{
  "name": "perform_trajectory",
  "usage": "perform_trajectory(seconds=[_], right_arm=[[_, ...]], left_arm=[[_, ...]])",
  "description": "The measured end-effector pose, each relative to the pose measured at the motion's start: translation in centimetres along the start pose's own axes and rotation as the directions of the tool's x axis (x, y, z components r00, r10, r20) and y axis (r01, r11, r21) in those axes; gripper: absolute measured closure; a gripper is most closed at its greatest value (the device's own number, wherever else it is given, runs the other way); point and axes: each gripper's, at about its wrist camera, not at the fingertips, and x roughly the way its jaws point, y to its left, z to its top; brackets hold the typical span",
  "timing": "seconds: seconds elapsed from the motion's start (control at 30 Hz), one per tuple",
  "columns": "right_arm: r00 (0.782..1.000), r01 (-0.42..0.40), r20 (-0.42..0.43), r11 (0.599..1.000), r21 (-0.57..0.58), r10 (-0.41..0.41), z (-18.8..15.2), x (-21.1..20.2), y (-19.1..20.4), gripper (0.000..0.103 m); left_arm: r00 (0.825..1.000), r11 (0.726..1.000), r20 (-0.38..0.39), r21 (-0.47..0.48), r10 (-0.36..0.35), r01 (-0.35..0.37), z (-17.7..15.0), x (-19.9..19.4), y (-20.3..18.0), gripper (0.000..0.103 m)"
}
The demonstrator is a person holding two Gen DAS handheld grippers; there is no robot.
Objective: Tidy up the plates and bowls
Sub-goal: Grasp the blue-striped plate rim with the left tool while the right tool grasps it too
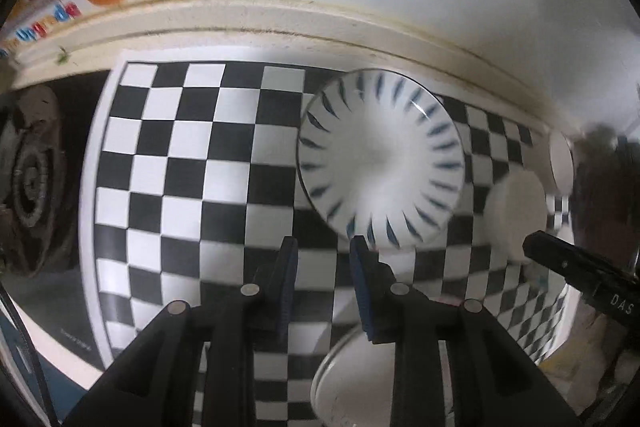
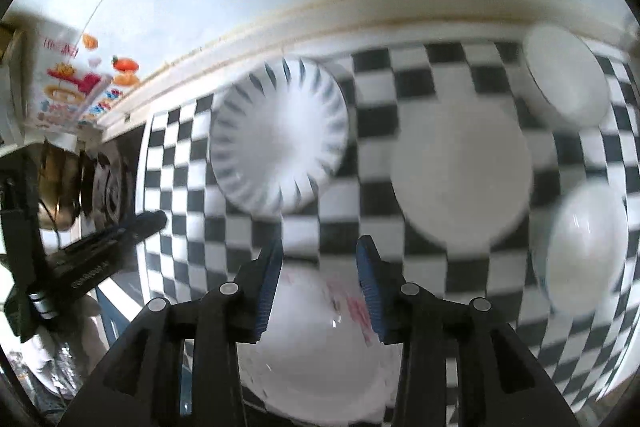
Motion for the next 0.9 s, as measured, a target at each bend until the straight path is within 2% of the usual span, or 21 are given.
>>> perform_trajectory(seconds=[0.17, 0.37, 0.57, 0.7, 0.77, 0.8, 0.9], right_arm=[[0.999, 0.011, -0.054, 0.999, 0.031, -0.009, 6.7, 3.4, -0.1, 0.062], [0.989, 0.041, -0.146, 0.999, 0.031, -0.036, 11.1, 8.0, -1.1, 0.062], [0.972, 0.066, -0.228, 0.998, 0.007, -0.063, 12.0, 11.5, -2.0, 0.062], [0.962, 0.035, -0.271, 0.999, 0.033, -0.025, 12.0, 13.1, -2.8, 0.062], [0.958, 0.028, -0.285, 0.999, 0.037, -0.017, 11.9, 13.7, -3.2, 0.071], [0.957, 0.030, -0.291, 0.999, 0.037, -0.018, 11.9, 14.0, -3.2, 0.081], [0.960, 0.034, -0.278, 0.999, 0.021, -0.027, 11.8, 13.7, -3.2, 0.083]], left_arm=[[0.997, 0.999, -0.073, -0.036, -0.015, 0.012, 4.1, 3.4, 1.2, 0.078], [0.989, 0.999, -0.146, -0.037, -0.035, 0.030, 7.1, 7.4, 1.4, 0.078], [0.980, 0.999, -0.197, -0.039, -0.039, 0.032, 7.6, 9.9, 1.4, 0.079], [0.980, 0.997, -0.189, -0.054, -0.068, 0.059, 7.3, 10.4, 1.4, 0.080], [0.982, 0.997, -0.177, -0.050, -0.069, 0.061, 7.2, 10.4, 1.1, 0.081], [0.982, 0.997, -0.174, -0.051, -0.069, 0.061, 7.2, 10.4, 1.1, 0.081], [0.985, 0.997, -0.162, -0.045, -0.062, 0.055, 7.1, 10.1, 1.5, 0.081]])
